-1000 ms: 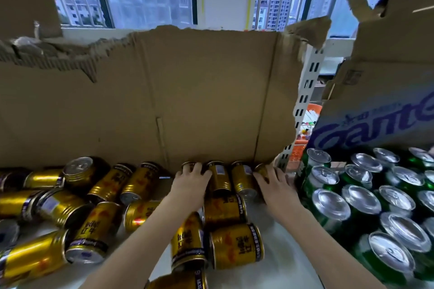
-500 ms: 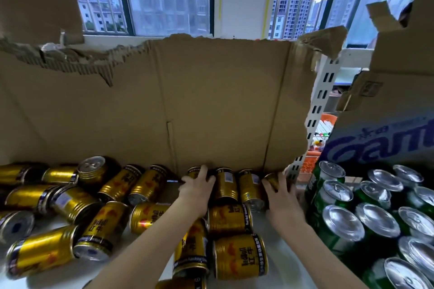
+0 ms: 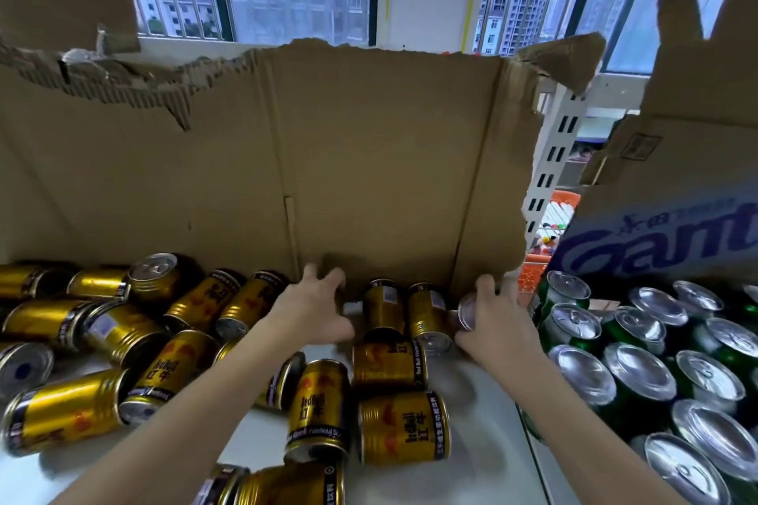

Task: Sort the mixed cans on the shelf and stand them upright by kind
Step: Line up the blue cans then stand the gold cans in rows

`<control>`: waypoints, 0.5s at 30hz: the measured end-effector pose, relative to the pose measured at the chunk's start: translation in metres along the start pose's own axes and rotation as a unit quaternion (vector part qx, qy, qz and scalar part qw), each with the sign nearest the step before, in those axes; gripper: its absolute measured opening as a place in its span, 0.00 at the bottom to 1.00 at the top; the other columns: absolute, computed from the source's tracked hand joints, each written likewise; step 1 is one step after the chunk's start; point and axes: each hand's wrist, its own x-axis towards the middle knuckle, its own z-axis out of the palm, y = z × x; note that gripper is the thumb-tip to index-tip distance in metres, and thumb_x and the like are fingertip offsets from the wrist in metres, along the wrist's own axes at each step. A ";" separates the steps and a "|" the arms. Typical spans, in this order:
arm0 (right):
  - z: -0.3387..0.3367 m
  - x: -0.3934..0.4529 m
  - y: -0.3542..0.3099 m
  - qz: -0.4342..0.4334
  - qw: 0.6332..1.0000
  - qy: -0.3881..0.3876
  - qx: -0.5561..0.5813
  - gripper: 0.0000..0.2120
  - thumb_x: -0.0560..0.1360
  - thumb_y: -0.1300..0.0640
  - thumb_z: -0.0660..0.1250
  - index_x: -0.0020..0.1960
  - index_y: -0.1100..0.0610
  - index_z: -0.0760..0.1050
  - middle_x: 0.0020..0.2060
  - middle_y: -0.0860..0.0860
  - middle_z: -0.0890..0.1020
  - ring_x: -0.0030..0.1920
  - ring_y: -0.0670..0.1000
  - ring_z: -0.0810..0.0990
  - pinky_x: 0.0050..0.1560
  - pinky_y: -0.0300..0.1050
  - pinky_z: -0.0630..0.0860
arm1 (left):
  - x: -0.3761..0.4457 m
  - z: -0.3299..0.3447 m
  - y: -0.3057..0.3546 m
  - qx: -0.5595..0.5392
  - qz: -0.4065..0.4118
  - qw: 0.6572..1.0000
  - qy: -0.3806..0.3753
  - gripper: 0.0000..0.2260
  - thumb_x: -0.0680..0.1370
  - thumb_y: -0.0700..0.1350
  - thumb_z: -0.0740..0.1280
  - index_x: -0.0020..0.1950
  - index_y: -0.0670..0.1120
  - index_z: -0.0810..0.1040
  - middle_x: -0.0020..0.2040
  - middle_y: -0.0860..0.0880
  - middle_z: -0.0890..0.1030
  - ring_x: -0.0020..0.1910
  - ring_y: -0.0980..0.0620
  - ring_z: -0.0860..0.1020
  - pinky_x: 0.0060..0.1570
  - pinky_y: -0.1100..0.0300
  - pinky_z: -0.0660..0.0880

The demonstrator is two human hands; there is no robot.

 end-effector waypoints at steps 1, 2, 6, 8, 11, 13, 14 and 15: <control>-0.002 0.004 -0.001 -0.007 1.000 0.000 0.009 0.27 0.69 0.52 0.71 0.60 0.57 0.61 0.58 0.57 0.64 0.55 0.62 0.74 0.52 0.54 0.75 | -0.001 -0.007 0.001 -0.017 -0.005 1.000 0.005 0.29 0.70 0.52 0.69 0.68 0.50 0.62 0.63 0.43 0.66 0.58 0.40 0.71 0.46 0.55 0.71; -0.003 0.007 -0.002 -0.013 1.000 -0.002 0.015 0.26 0.69 0.51 0.71 0.59 0.57 0.62 0.57 0.57 0.65 0.54 0.62 0.74 0.51 0.54 0.75 | 0.000 -0.013 0.003 -0.034 -0.010 0.999 0.006 0.29 0.70 0.52 0.69 0.67 0.48 0.63 0.59 0.44 0.68 0.56 0.42 0.72 0.45 0.56 0.70; 0.002 0.017 0.001 -0.028 0.999 0.008 0.031 0.25 0.70 0.52 0.69 0.62 0.57 0.63 0.58 0.58 0.66 0.55 0.61 0.74 0.52 0.51 0.74 | 0.016 -0.016 0.008 -0.101 -0.040 0.994 -0.017 0.27 0.67 0.55 0.69 0.62 0.47 0.68 0.58 0.45 0.74 0.54 0.45 0.74 0.47 0.55 0.74; 0.003 0.020 0.004 -0.021 0.999 0.012 0.044 0.25 0.72 0.52 0.68 0.64 0.57 0.63 0.60 0.58 0.65 0.57 0.61 0.73 0.54 0.49 0.73 | 0.025 -0.007 0.010 -0.107 -0.053 0.993 -0.022 0.29 0.67 0.58 0.67 0.64 0.46 0.69 0.60 0.44 0.74 0.55 0.44 0.74 0.50 0.54 0.75; 0.002 0.019 0.003 -0.009 1.000 0.002 -0.012 0.25 0.74 0.48 0.65 0.66 0.55 0.62 0.63 0.58 0.64 0.63 0.60 0.68 0.60 0.50 0.70 | 0.036 0.001 0.011 -0.113 -0.090 0.989 0.006 0.32 0.73 0.60 0.65 0.69 0.43 0.63 0.63 0.43 0.71 0.58 0.44 0.74 0.54 0.53 0.74; 0.001 0.013 -0.002 -0.023 0.996 0.057 -0.058 0.24 0.73 0.47 0.66 0.65 0.55 0.67 0.62 0.58 0.68 0.65 0.61 0.67 0.61 0.54 0.68 | 0.038 0.004 0.013 -0.123 -0.105 0.987 0.021 0.33 0.75 0.59 0.64 0.71 0.41 0.58 0.66 0.42 0.69 0.62 0.43 0.72 0.57 0.53 0.71; -0.001 0.009 -0.006 -0.031 0.994 0.089 -0.052 0.23 0.71 0.48 0.68 0.63 0.56 0.70 0.60 0.58 0.71 0.63 0.61 0.69 0.59 0.54 0.69 | 0.035 0.007 0.015 -0.135 -0.110 0.984 0.027 0.34 0.75 0.59 0.64 0.72 0.41 0.55 0.67 0.41 0.67 0.63 0.42 0.71 0.58 0.53 0.71; -0.002 0.005 -0.011 -0.044 0.992 0.113 -0.026 0.21 0.72 0.49 0.68 0.61 0.56 0.72 0.58 0.57 0.73 0.61 0.60 0.71 0.57 0.53 0.71 | 0.029 0.011 0.015 -0.139 -0.115 0.983 0.043 0.36 0.75 0.59 0.65 0.73 0.41 0.52 0.69 0.41 0.64 0.65 0.41 0.69 0.59 0.52 0.70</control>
